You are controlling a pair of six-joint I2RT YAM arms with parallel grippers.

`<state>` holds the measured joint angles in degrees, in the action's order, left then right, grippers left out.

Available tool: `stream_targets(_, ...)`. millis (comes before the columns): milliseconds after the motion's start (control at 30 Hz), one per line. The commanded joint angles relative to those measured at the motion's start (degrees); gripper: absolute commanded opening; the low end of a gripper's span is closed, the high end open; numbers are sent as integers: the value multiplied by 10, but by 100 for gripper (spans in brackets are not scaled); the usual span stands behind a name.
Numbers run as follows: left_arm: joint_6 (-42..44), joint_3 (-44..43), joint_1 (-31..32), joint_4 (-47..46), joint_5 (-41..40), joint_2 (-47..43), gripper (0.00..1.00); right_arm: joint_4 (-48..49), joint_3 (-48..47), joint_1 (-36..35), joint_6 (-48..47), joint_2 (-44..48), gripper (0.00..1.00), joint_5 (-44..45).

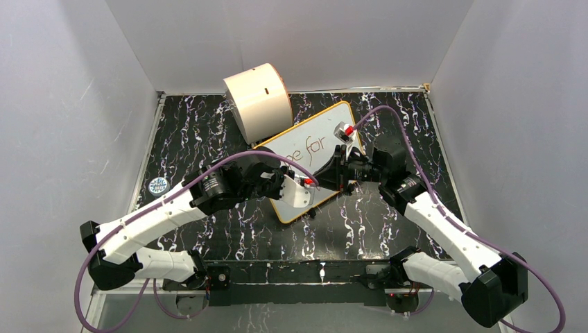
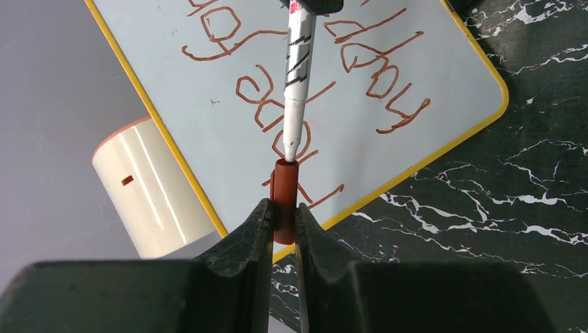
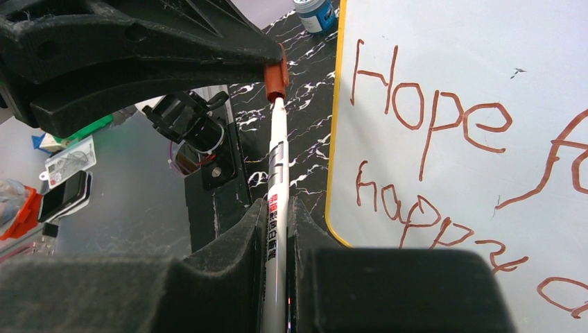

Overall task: Write a sentence on the whiteboard
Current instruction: Close the whiteboard marker at the center of the board.

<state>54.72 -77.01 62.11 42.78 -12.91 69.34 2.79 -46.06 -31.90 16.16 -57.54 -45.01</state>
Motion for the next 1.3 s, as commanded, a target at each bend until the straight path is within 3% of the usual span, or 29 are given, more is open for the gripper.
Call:
stream_targets(0,6,-27,6,8,18,4,0,28,-28,-1,0,-1,0,-14)
stream_targets(667,-6,-26,15,6,62,15,0,73,-13,-1,17,1,0,-31)
stream_targets(967,6,-78,50,0,80,59,0,101,-15,0,38,-18,0,-37)
stream_targets(1267,12,-69,73,-46,108,64,0,153,0,-2,71,-32,0,-60)
